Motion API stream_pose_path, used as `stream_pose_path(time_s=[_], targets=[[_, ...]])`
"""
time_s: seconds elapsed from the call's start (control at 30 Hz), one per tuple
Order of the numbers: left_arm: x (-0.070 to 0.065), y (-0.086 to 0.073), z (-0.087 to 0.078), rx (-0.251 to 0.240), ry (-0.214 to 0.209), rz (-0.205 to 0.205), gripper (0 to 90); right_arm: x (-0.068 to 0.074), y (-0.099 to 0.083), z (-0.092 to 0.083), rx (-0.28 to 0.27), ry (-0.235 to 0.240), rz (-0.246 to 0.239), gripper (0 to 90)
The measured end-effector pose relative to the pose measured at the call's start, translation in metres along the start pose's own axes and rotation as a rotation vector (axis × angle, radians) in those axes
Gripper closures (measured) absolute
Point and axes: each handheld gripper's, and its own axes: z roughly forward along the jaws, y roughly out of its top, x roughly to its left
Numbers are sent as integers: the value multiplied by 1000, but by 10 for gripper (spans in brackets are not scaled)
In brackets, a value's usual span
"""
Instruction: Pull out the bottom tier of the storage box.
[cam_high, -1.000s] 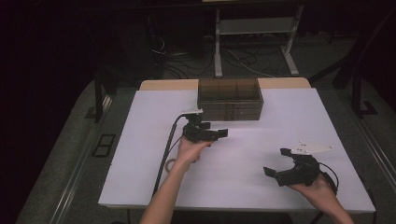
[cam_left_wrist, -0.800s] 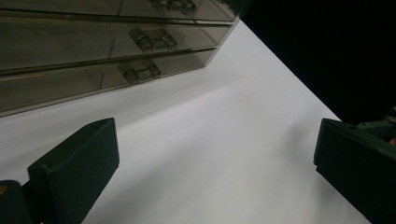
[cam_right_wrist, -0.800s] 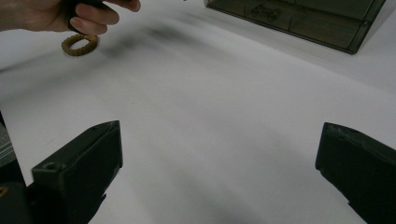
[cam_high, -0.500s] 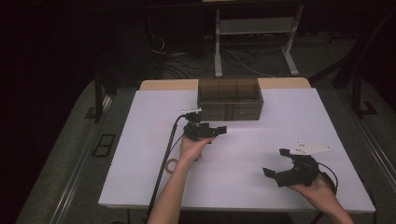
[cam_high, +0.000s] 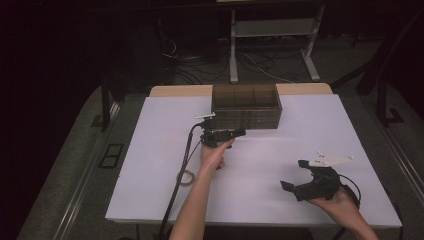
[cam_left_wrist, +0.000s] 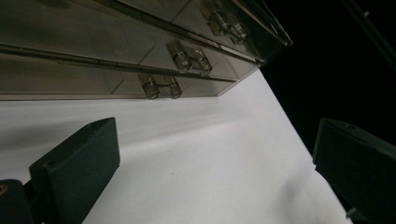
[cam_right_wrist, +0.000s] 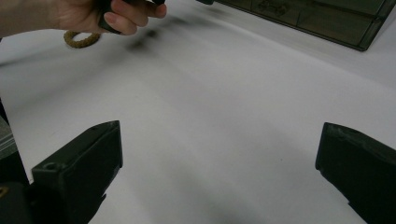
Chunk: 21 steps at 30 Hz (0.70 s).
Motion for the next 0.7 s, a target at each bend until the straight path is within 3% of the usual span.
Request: stream_pose_path(time_s=[0.1, 0.33, 0.57, 0.7], targets=[[1, -1, 5, -21, -7, -44, 0, 0, 0, 0, 1, 1, -2, 1], [1, -4, 16, -27, -2, -78, 6, 0, 0, 0, 2, 3, -6, 1], [6, -6, 24, -50, 28, -157, 69, 1, 0, 1, 4, 7, -7, 1], [9, -8, 27, -61, 29, -171, 109, 1, -1, 1, 5, 9, -8, 1]])
